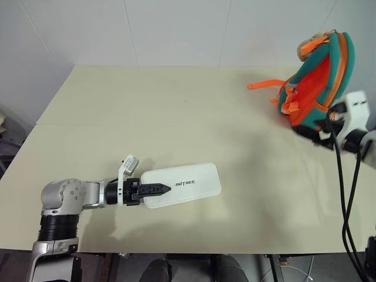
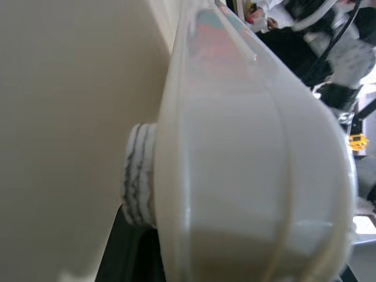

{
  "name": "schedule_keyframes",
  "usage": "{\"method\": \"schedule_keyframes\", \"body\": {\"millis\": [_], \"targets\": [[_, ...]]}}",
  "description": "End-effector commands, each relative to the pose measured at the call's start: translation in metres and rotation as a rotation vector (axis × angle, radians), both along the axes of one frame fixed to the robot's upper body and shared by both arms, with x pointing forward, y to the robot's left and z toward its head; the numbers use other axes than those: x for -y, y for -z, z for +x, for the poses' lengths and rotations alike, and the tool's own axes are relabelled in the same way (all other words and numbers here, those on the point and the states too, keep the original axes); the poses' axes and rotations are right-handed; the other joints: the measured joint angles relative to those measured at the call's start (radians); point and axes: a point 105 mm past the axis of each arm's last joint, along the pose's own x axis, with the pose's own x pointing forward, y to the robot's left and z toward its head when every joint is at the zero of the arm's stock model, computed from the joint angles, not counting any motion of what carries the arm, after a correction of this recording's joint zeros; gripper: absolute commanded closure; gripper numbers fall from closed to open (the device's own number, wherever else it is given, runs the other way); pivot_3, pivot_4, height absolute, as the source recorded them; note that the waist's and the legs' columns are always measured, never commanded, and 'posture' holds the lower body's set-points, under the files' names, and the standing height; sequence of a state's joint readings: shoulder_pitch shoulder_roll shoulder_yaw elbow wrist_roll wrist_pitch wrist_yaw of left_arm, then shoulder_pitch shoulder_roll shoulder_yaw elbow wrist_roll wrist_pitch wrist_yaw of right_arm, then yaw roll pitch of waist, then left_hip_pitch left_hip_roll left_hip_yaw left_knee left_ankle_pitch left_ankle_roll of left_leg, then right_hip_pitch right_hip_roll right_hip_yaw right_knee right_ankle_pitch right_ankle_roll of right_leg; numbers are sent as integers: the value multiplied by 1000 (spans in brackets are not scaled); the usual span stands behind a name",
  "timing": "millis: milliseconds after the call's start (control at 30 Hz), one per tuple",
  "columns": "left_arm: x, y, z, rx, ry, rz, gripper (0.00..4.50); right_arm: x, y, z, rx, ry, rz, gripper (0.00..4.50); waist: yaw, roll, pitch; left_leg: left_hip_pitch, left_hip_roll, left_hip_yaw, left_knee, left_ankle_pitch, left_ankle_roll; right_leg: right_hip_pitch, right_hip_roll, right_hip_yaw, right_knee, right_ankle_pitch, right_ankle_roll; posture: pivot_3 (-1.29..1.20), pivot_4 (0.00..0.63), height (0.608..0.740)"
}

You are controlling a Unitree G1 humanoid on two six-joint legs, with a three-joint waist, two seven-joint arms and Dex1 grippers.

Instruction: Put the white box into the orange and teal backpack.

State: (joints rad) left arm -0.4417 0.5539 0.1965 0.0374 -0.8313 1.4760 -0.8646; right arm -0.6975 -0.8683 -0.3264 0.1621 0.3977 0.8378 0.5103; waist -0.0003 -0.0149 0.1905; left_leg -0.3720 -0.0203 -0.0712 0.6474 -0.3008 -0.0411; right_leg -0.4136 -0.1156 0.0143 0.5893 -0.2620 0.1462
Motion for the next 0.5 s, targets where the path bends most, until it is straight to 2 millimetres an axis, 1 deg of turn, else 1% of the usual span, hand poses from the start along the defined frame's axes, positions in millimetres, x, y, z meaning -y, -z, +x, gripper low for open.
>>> {"method": "schedule_keyframes", "body": {"millis": [33, 133, 200, 300, 367, 500], "targets": [[-2, -4, 0, 58, -8, 12, 3252, 24, -33, 4, 162, 171, -30, 0, -1, 0, 0, 0, 0, 0, 0, 0, 0, 0, 0, 0, 0, 0, 0, 0, 150, 740], [-1, -2, 1, 66, -15, 15, 3252, 34, -42, 16, 233, 270, -59, 0, -4, 0, 0, 1, 0, 1, 0, 0, 0, 0, 0, 1, 0, 0, 0, 0, 150, 740], [-1, -2, 1, 74, -18, 17, 3252, 37, -44, 23, 256, 315, -67, 0, -5, 0, 0, 1, 0, 2, 0, 0, 0, 0, 0, 1, 0, 0, 0, 0, 150, 740], [-2, -2, 0, 83, -27, 13, 3252, 33, -42, 36, 260, 328, -61, 0, -9, 0, 0, 1, 0, 2, -1, 0, 0, 0, 1, 2, 1, 0, 0, 0, 150, 740], [-3, -2, -1, 84, -35, 11, 3252, 26, -37, 45, 252, 309, -33, 0, -14, 0, 0, 1, 0, 2, -1, 0, 0, 0, 1, 2, 2, 0, 0, 0, 150, 740], [-7, -2, -2, 88, -49, 13, 3252, 19, -27, 56, 233, 289, 26, 0, -25, 0, 0, 0, 0, 2, -1, 0, 0, 0, 1, 2, 2, 1, 1, 0, 150, 740]]}}
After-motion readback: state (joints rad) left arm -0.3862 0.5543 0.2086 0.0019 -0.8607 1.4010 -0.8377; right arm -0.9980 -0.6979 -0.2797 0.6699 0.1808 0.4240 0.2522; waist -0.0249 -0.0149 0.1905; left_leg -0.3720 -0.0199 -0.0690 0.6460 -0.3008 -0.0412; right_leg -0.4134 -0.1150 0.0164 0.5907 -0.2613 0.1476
